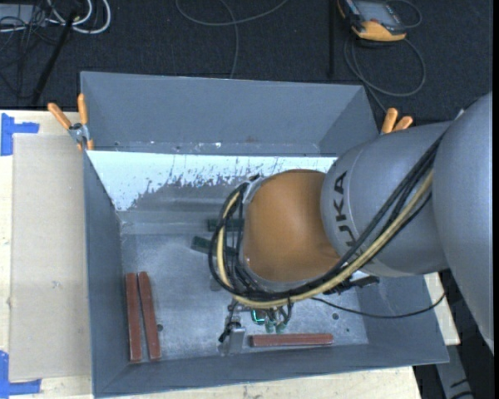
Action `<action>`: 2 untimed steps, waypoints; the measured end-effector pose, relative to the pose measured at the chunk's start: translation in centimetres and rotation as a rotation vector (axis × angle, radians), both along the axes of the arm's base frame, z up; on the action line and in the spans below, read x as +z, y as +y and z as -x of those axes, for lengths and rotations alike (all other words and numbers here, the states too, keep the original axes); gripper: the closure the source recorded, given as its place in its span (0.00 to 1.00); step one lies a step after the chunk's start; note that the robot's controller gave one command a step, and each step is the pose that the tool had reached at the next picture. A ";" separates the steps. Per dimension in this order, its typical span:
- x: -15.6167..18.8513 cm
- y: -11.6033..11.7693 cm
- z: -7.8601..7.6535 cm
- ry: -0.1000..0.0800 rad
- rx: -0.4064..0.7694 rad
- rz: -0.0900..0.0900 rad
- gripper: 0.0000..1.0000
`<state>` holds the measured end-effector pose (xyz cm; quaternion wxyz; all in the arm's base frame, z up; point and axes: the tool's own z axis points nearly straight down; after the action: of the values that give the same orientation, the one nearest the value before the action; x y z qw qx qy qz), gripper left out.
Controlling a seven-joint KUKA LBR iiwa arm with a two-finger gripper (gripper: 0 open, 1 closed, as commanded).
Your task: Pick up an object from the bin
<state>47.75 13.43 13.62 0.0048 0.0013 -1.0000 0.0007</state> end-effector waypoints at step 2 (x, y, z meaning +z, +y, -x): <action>-6.4 -14.1 -0.3 -0.017 -0.056 0.001 0.00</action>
Offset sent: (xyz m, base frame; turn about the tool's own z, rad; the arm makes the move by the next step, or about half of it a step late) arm 0.0053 -0.0721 -0.0620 -0.0140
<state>48.05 -0.64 7.19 -0.0035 -0.0265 -0.9996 0.0010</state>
